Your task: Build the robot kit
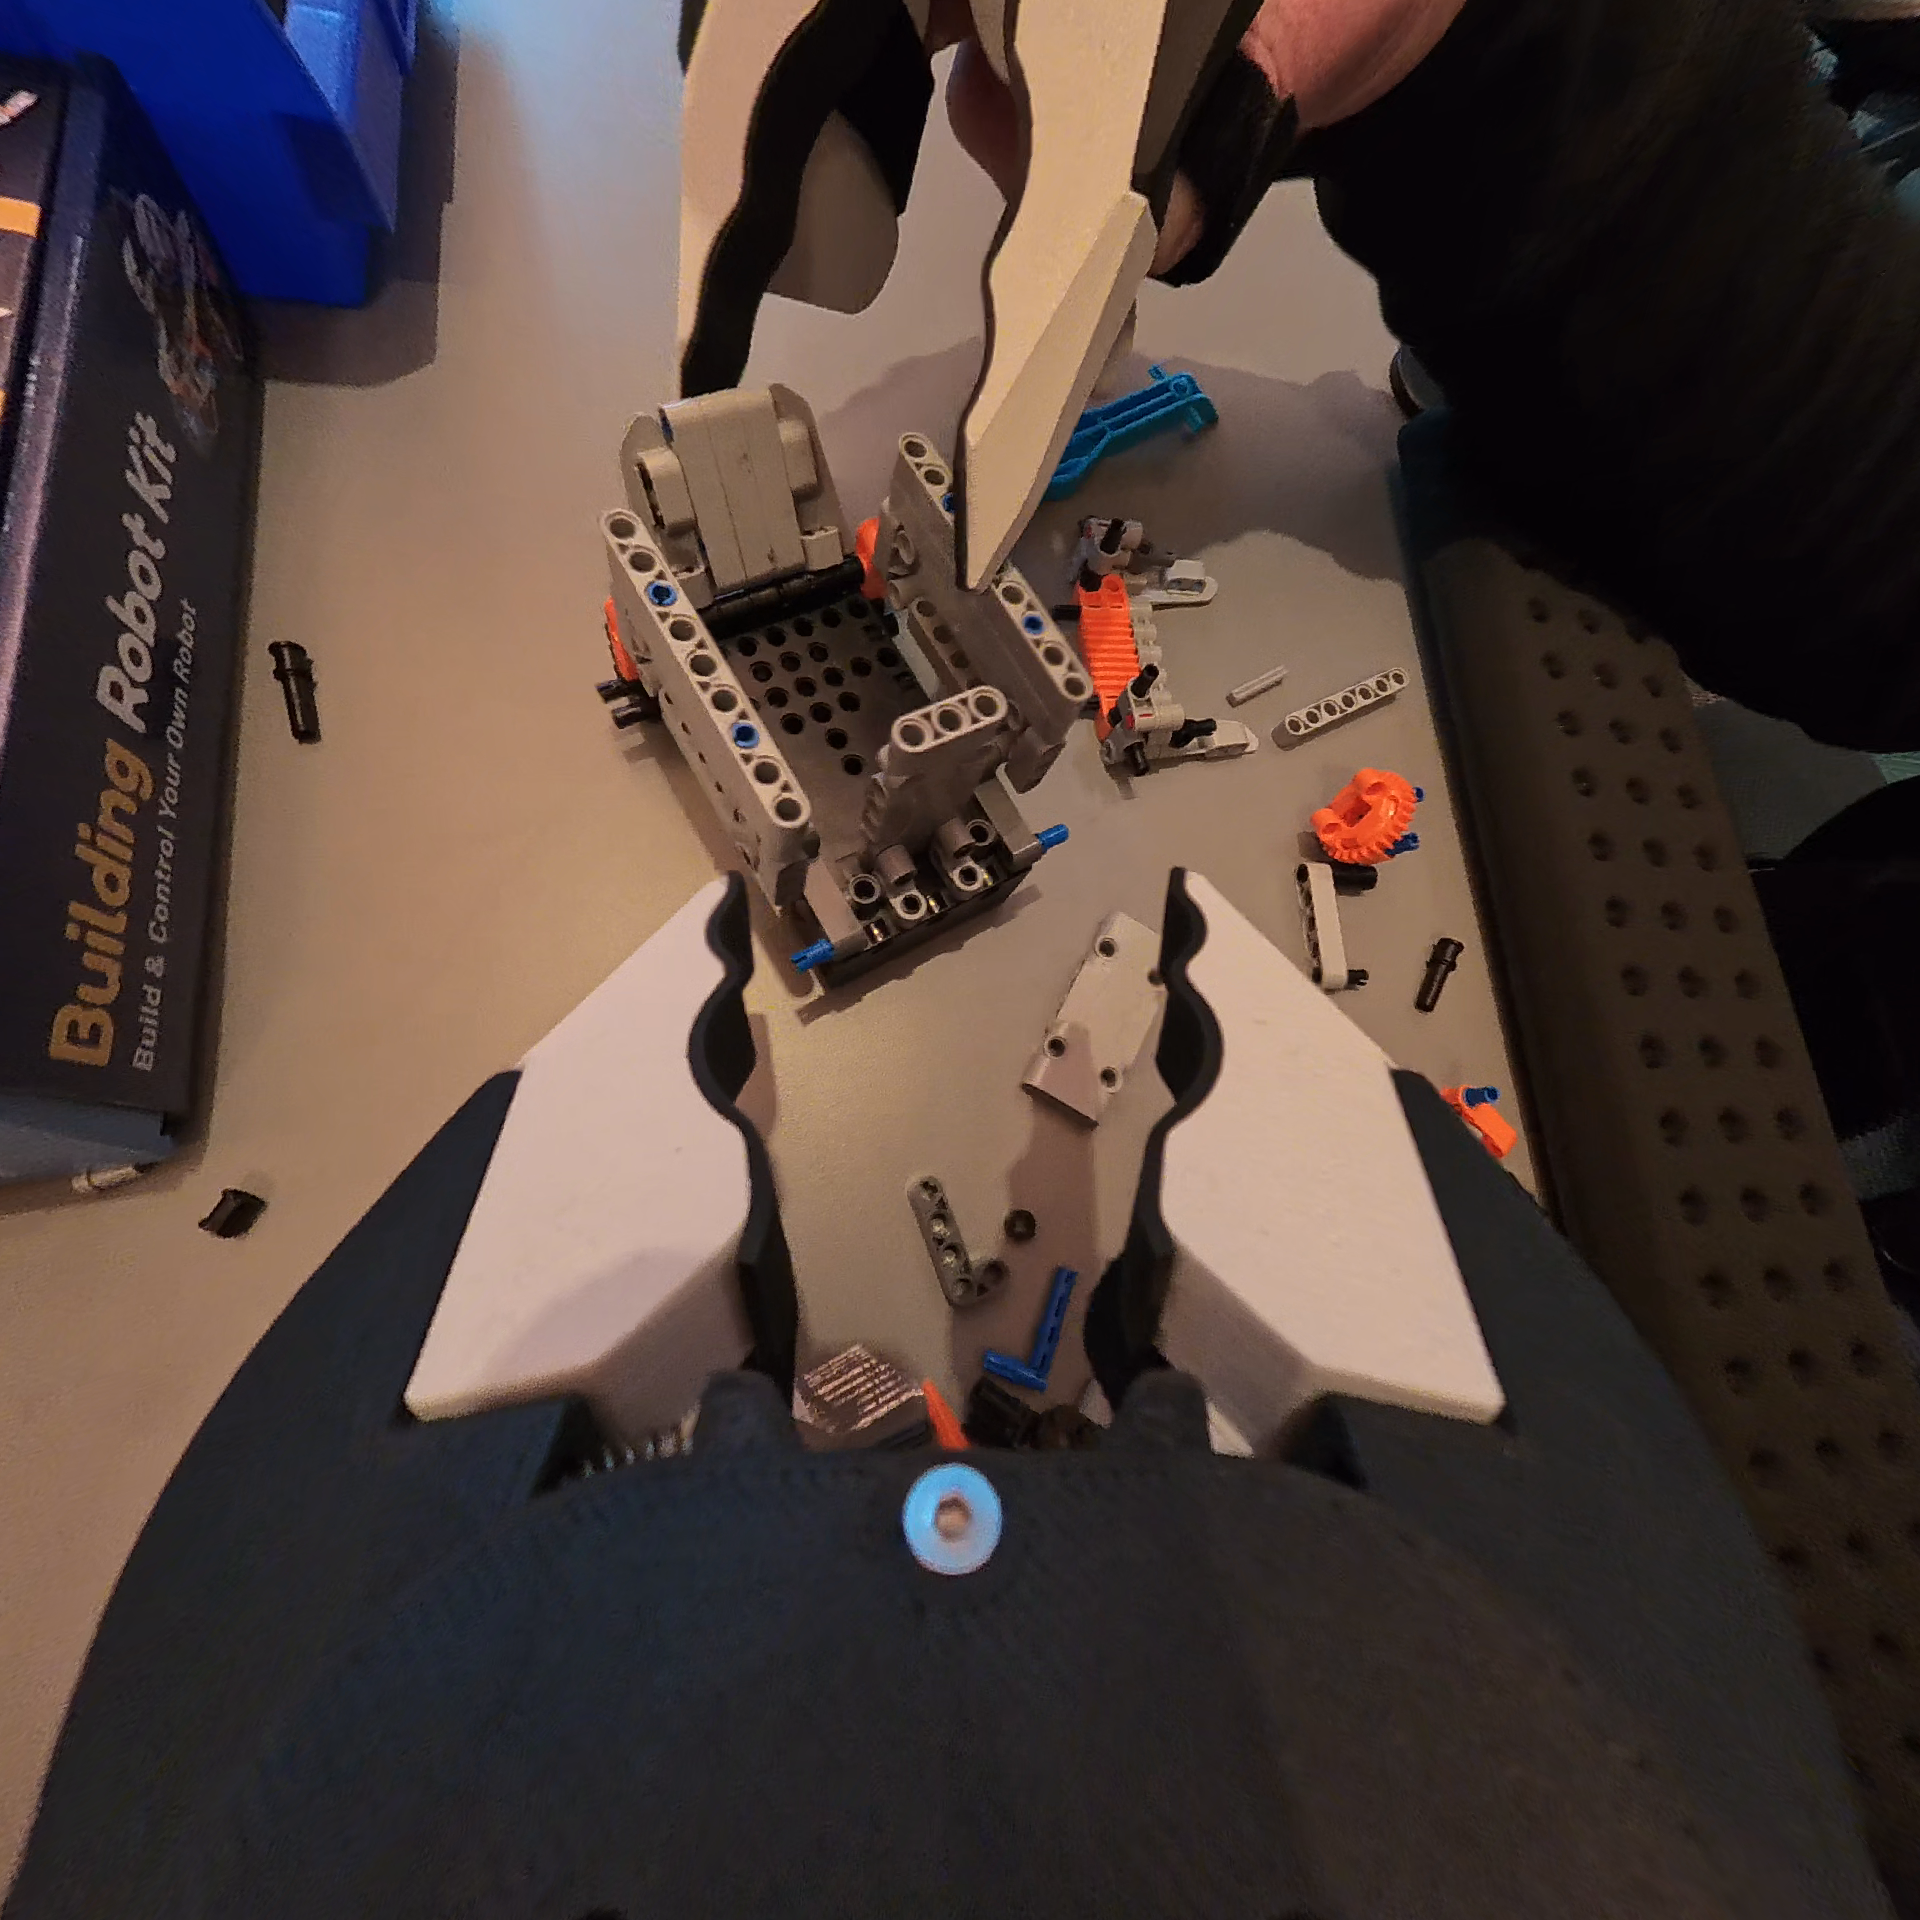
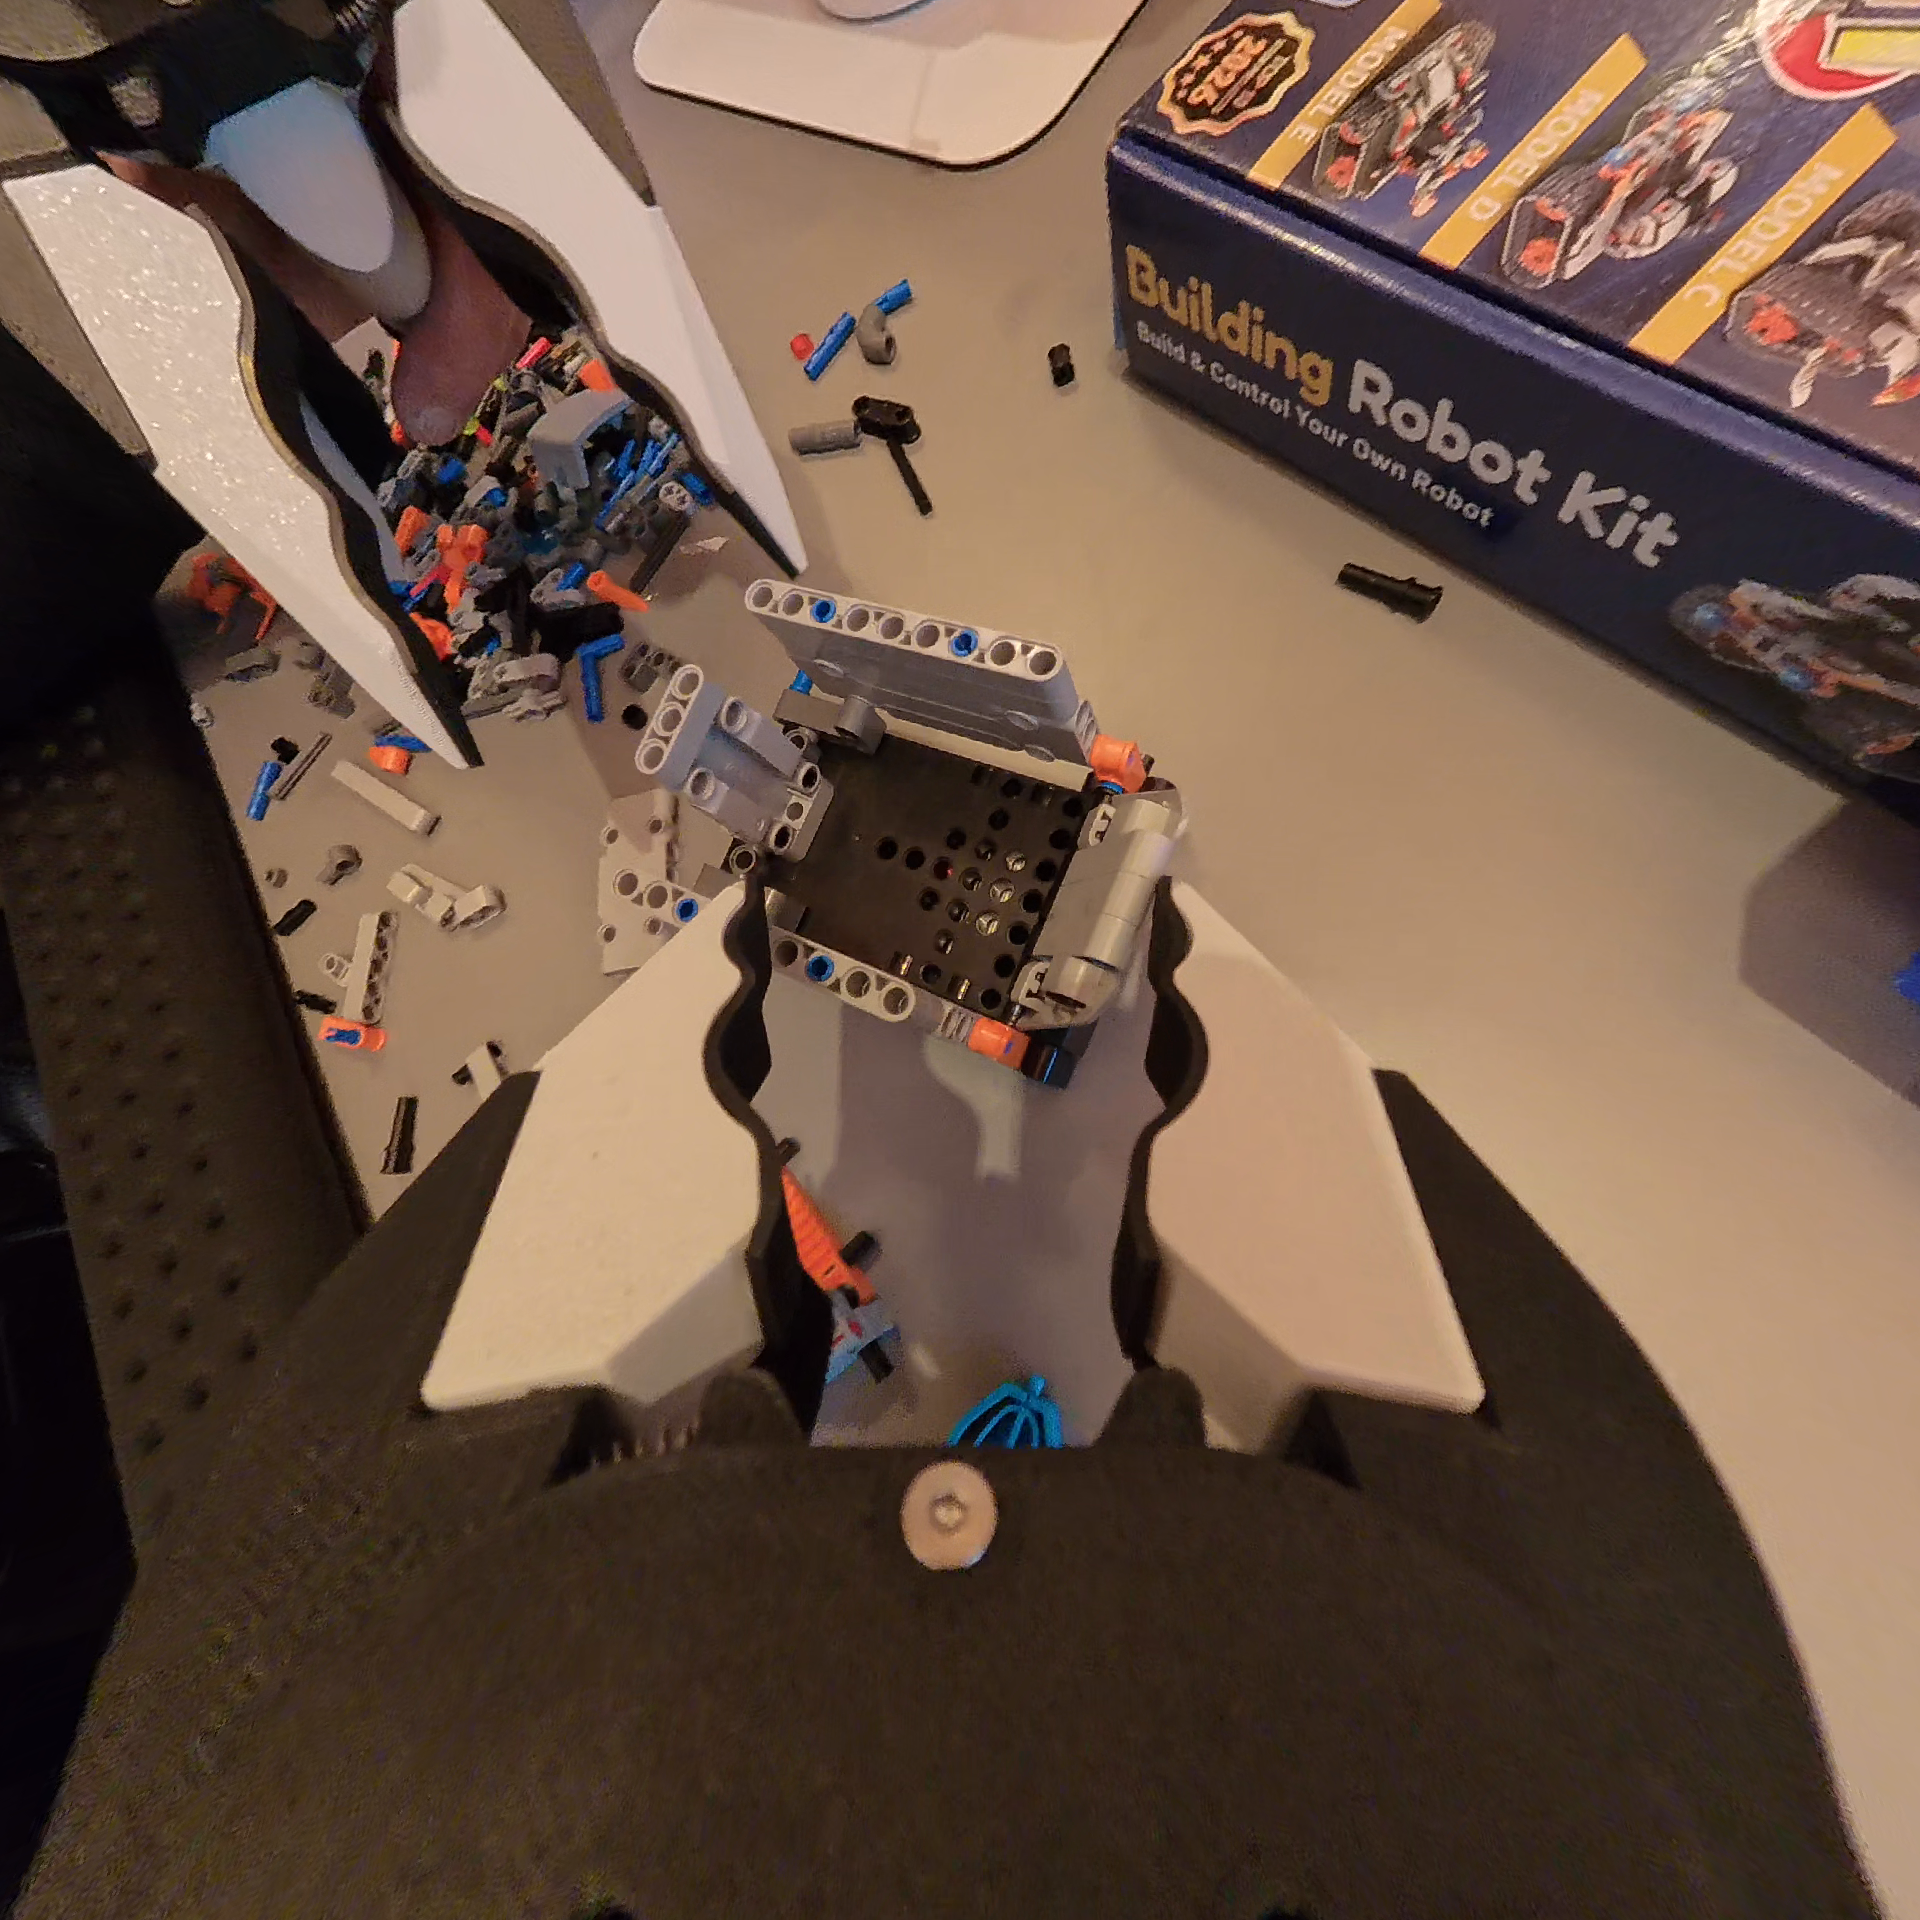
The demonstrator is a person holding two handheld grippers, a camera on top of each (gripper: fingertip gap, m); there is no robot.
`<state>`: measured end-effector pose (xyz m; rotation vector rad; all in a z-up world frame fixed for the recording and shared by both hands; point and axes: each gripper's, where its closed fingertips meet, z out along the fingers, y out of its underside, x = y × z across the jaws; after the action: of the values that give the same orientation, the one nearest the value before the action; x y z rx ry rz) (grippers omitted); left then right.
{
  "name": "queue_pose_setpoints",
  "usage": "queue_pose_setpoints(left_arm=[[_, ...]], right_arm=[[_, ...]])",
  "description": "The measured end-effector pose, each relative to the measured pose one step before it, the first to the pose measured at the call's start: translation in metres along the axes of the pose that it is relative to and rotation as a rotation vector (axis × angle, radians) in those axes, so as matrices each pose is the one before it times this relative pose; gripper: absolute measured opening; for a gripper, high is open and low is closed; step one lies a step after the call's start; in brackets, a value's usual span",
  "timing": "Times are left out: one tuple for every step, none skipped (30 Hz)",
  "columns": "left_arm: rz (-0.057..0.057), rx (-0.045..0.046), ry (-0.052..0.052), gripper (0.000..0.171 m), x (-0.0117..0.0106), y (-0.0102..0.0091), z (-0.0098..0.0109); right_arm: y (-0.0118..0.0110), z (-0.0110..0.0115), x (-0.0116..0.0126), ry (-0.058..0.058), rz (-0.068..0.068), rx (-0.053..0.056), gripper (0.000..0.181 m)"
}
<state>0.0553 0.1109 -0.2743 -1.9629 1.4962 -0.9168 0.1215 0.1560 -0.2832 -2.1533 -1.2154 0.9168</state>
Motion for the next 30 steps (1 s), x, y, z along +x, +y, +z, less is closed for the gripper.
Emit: queue_pose_setpoints(left_arm=[[-0.0044, -0.00717, 0.0063, 0.079, 0.00088, 0.00097, 0.00097], [-0.0018, -0.00766, -0.0043, 0.081, -0.00051, 0.00112, 0.00108], [0.0034, -0.00600, -0.0034, 0.082, 0.00002, 0.00074, 0.00145], [0.0025, -0.00840, 0.0028, 0.082, 0.00108, 0.00093, 0.00221], [0.0007, -0.01375, -0.0027, 0.083, 0.00033, 0.00155, 0.00310], [0.0043, -0.02350, -0.0085, 0.083, -0.00006, 0.00296, 0.00423], [0.0056, -0.02584, -0.0175, 0.082, -0.00151, 0.00325, 0.00486], [-0.0021, -0.02346, -0.0199, 0.081, -0.00259, 0.00303, 0.00493], [-0.0061, -0.01855, -0.0153, 0.079, -0.00245, 0.00249, 0.00469], [-0.0090, -0.01636, -0.0130, 0.078, -0.00271, 0.00261, 0.00421], [-0.0107, -0.01405, -0.0223, 0.075, -0.00464, 0.00242, 0.00337], [-0.0078, 0.00473, 0.0021, 0.077, -0.00096, -0.00070, 0.00195], [-0.0068, 0.00609, 0.0071, 0.076, -0.00024, -0.00136, 0.00099], [-0.0067, -0.00166, -0.0031, 0.075, -0.00191, -0.00117, 0.00047], [-0.0023, -0.00482, -0.0137, 0.070, -0.00346, -0.00155, -0.00062], [0.0058, -0.00600, -0.0294, 0.069, -0.00548, -0.00150, -0.00117], [-0.0038, -0.00593, -0.0358, 0.067, -0.00686, -0.00134, -0.00146], [-0.0107, -0.00380, -0.0270, 0.065, -0.00611, -0.00122, -0.00088], [-0.0132, -0.00199, -0.0283, 0.063, -0.00689, -0.00083, -0.00077], [-0.0188, 0.00350, -0.0446, 0.061, -0.00985, -0.00096, -0.00144], [-0.0178, 0.00327, -0.0420, 0.057, -0.00923, -0.00036, -0.00133], [-0.0223, -0.00212, -0.0406, 0.057, -0.00929, 0.00081, -0.00152], [-0.0200, -0.00315, -0.0273, 0.057, -0.00682, 0.00091, -0.00177], [-0.0010, 0.00120, -0.0197, 0.057, -0.00471, 0.00042, -0.00300], [0.0155, 0.02113, -0.0069, 0.056, -0.00153, -0.00243, -0.00597], [0.0137, 0.03320, 0.0028, 0.053, 0.00026, -0.00451, -0.00908], [-0.0008, 0.02764, -0.0091, 0.052, -0.00267, -0.00476, -0.01153], [-0.0012, 0.02301, -0.0272, 0.053, -0.00625, -0.00474, -0.01382], [0.0048, 0.02343, -0.0371, 0.053, -0.00851, -0.00497, -0.01596], [0.0044, 0.02474, -0.0427, 0.053, -0.01074, -0.00513, -0.01772]], right_arm=[[0.00180, -0.00066, -0.00223, -0.0064, 0.0010, -0.0045, 0.072], [0.00156, -0.00064, -0.00165, -0.0031, 0.0043, -0.0015, 0.071], [0.00116, -0.00040, -0.00167, -0.0019, 0.0044, 0.0021, 0.071], [0.00117, -0.00050, -0.00159, -0.0007, 0.0022, 0.0030, 0.071], [0.00115, -0.00066, -0.00170, -0.0023, 0.0066, 0.0025, 0.071], [0.00071, -0.00066, -0.00152, -0.0029, 0.0080, 0.0042, 0.071], [0.00069, -0.00020, -0.00182, -0.0045, 0.0027, 0.0036, 0.072], [0.00084, -0.00004, -0.00244, -0.0082, -0.0003, 0.0018, 0.072], [0.00105, -0.00014, -0.00246, -0.0102, 0.0040, 0.0003, 0.071], [0.00114, -0.00017, -0.00196, -0.0076, 0.0036, 0.0009, 0.070], [0.00054, -0.00030, -0.00125, -0.0016, 0.0009, 0.0050, 0.071], [0.00047, -0.00076, -0.00018, 0.0036, 0.0070, 0.0059, 0.071], [0.00050, -0.00107, 0.00079, 0.0068, 0.0100, 0.0057, 0.072], [0.00026, -0.00128, 0.00060, 0.0047, 0.0071, 0.0081, 0.073], [0.00037, -0.00185, 0.00053, 0.0035, 0.0068, 0.0087, 0.074], [0.00027, -0.00246, 0.00072, 0.0036, 0.0108, 0.0079, 0.074], [0.00009, -0.00248, -0.00029, -0.0006, 0.0082, 0.0087, 0.074], [0.00045, -0.00205, -0.00115, -0.0022, 0.0047, 0.0073, 0.073], [0.00128, -0.00179, -0.00067, 0.0024, 0.0079, 0.0040, 0.073], [0.00175, -0.00155, -0.00135, -0.0004, 0.0071, 0.0034, 0.072], [0.00270, -0.00094, -0.00431, -0.0155, -0.0016, -0.0009, 0.071], [0.00340, -0.00049, -0.00644, -0.0240, -0.0099, -0.0065, 0.067], [0.00119, -0.00174, -0.00280, -0.0011, -0.0087, 0.0038, 0.065], [-0.00299, -0.00516, 0.00289, 0.0303, 0.0058, 0.0272, 0.069], [-0.00598, -0.00763, 0.00058, 0.0123, 0.0080, 0.0387, 0.069], [-0.00890, -0.00835, -0.00126, 0.0100, -0.0104, 0.0444, 0.068], [-0.01114, -0.00793, 0.00031, 0.0333, -0.0264, 0.0401, 0.066], [-0.01340, -0.00625, 0.00021, 0.0448, -0.0414, 0.0330, 0.068], [-0.01565, -0.00353, -0.00208, 0.0353, -0.0539, 0.0286, 0.072], [-0.01645, -0.00030, -0.00368, 0.0202, -0.0550, 0.0191, 0.075]])
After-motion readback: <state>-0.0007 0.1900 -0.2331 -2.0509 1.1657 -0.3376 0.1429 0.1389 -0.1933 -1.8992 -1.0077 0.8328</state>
